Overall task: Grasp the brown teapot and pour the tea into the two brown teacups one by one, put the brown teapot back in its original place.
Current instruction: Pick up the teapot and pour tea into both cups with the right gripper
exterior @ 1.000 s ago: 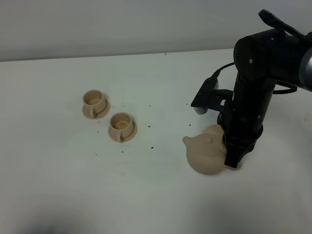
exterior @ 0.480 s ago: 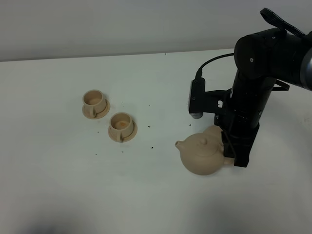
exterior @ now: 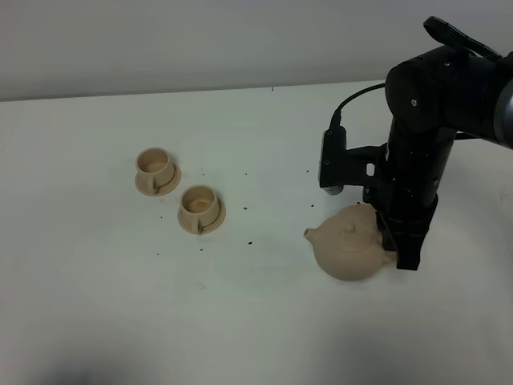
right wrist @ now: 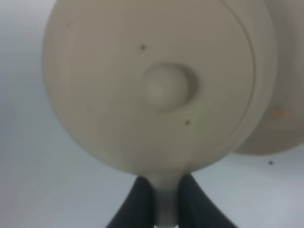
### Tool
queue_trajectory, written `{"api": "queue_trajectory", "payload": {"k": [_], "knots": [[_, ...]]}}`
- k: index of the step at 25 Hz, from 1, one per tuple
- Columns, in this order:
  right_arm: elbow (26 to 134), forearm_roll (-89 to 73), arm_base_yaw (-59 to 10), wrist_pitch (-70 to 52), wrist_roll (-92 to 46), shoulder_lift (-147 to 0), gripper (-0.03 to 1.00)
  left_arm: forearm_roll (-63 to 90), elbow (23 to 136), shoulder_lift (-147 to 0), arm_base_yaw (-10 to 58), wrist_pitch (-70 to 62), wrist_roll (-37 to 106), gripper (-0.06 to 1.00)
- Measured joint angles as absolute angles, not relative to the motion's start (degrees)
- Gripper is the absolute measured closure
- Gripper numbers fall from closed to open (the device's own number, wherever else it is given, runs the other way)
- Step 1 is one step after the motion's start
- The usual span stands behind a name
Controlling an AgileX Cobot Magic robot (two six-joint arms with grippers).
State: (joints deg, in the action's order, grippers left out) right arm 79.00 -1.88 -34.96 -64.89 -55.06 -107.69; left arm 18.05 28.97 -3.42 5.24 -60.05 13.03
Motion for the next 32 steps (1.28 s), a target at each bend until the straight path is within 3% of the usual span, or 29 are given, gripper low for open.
{"api": "queue_trajectory", "payload": {"k": [21,32], "knots": [[79.8,2.5,-35.0,-62.2,-50.0,-107.9,0.86,18.0,29.0,-3.4,5.2,-60.1,13.0,0.69],[106.0,0.9,-35.0,-69.7,-48.8,-122.9,0.86,18.0,29.0,-3.4,5.2,-60.1,13.0,0.69]]}}
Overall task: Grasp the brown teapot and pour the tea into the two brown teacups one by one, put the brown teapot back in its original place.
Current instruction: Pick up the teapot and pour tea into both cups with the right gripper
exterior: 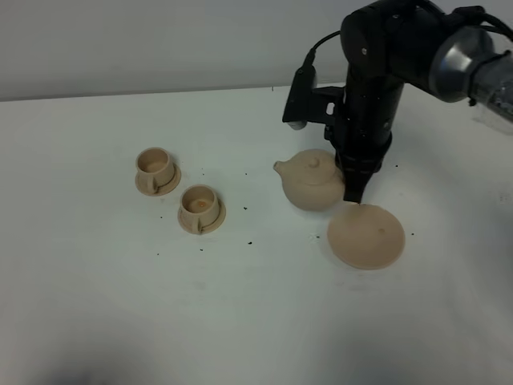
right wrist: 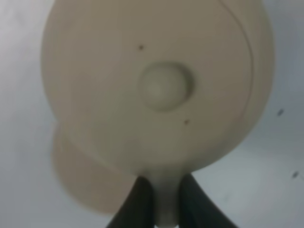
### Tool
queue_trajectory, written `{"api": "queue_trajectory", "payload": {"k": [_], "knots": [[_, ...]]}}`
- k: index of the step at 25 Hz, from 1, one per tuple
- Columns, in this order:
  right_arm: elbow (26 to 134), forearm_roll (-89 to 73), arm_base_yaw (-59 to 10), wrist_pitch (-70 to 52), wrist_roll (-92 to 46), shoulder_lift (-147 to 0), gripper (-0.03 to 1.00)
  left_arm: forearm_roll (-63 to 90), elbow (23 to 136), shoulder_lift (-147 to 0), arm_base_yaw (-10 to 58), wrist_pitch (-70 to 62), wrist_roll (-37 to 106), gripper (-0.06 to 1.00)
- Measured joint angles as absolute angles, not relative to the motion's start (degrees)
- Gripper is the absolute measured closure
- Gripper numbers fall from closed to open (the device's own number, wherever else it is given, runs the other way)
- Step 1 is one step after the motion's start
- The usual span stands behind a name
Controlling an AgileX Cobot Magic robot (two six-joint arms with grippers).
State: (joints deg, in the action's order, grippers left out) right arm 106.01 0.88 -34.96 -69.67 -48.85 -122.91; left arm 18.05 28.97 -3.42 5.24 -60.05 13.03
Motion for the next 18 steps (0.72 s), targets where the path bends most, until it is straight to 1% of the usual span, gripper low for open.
{"api": "queue_trajectory", "payload": {"k": [8,12,18], "knots": [[125.5,-0.7,-35.0,-69.9,-48.7,-132.8,0.86,18.0,29.0,-3.4,5.2,-60.1,13.0,0.69],[131.0,-2.0,-35.0,-70.1,-48.9,-135.5,0.86,18.0,29.0,-3.4,5.2,-60.1,13.0,0.69],[134.0,-5.0,-35.0,-70.3,-50.6,-138.5,0.86,18.0,29.0,-3.4,5.2,-60.1,13.0,0.69]]}}
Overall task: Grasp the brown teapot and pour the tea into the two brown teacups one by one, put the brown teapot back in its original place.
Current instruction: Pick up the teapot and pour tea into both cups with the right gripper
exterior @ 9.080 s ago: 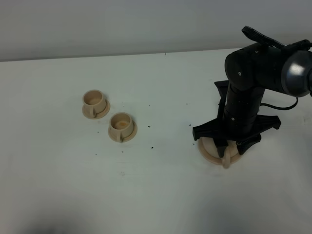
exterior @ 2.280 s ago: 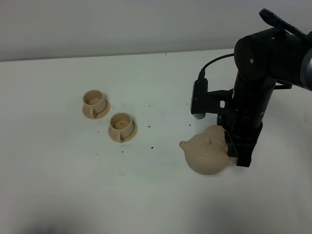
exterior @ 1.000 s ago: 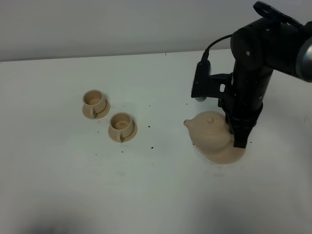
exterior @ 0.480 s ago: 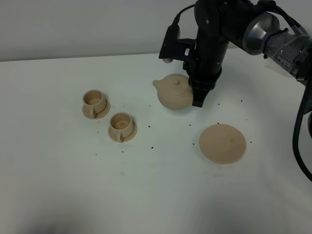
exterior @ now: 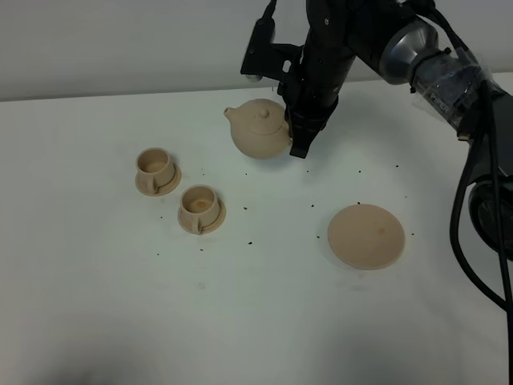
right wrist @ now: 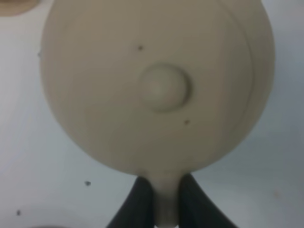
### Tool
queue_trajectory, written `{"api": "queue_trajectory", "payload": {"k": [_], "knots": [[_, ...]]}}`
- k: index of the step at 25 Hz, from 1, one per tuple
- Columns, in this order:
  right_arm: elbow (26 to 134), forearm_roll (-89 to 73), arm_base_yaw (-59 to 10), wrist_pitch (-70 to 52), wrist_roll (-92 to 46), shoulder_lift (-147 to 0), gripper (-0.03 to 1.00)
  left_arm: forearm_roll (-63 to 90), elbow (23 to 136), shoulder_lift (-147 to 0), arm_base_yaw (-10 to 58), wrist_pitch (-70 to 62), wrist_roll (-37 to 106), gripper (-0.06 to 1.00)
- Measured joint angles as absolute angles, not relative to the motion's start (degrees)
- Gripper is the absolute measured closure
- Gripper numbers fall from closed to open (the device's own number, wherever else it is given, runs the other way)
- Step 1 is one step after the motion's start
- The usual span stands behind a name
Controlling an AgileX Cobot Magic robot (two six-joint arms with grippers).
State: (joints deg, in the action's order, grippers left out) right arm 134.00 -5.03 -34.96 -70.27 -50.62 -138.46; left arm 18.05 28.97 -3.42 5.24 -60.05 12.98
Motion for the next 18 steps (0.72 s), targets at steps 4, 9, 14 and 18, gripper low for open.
{"api": "queue_trajectory", "payload": {"k": [4,9,14,18], "knots": [[134.4,-5.4,-36.1,-69.5,-52.7,-139.6,0.86,18.0,29.0,-3.4,5.2,-60.1,13.0,0.69],[134.4,-5.7,-38.4,-62.7,-54.9,-139.7,0.86,18.0,29.0,-3.4,5.2,-60.1,13.0,0.69],[134.4,-5.7,-39.9,-55.5,-57.2,-139.7,0.86,18.1,29.0,-3.4,5.2,-60.1,13.0,0.69],[134.4,-1.4,-41.3,-51.6,-58.6,-140.0,0.86,18.1,29.0,-3.4,5.2,-60.1,13.0,0.69]]}}
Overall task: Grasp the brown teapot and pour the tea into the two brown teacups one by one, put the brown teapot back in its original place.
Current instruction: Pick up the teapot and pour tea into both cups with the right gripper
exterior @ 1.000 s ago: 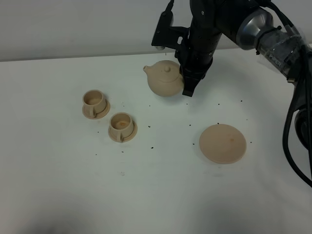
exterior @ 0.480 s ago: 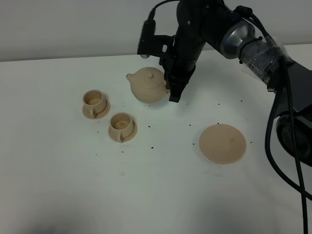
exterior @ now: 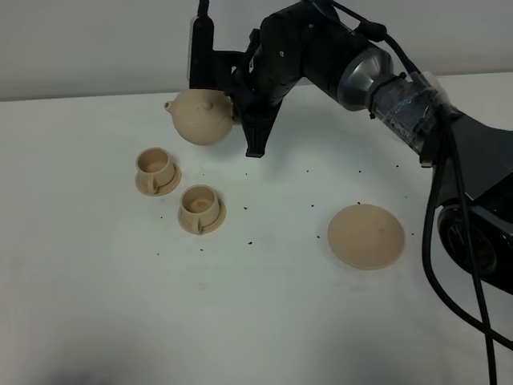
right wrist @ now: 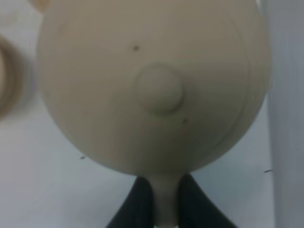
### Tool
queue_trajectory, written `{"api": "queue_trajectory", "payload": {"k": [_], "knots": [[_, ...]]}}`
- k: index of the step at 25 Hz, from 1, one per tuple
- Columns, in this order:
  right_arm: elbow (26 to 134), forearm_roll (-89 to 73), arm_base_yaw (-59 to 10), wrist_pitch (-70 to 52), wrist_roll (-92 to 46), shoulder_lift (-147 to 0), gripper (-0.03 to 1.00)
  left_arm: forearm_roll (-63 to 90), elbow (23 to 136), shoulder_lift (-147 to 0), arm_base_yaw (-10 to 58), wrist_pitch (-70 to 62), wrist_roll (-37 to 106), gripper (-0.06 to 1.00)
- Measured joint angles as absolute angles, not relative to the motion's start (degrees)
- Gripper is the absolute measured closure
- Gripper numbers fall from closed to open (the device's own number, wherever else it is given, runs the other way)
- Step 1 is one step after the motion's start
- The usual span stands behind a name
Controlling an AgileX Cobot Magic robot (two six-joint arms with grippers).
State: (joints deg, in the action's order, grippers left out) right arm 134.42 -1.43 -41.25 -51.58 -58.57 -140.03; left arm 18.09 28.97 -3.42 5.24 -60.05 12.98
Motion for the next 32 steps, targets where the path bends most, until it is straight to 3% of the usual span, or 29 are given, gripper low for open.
{"api": "queue_trajectory", "payload": {"k": [17,32], "knots": [[134.4,5.6,-42.4,-39.8,-57.7,-146.4,0.86,18.1,29.0,-3.4,5.2,-60.1,13.0,0.69],[134.4,11.5,-42.4,-36.4,-54.6,-148.5,0.86,18.1,29.0,-3.4,5.2,-60.1,13.0,0.69]]}}
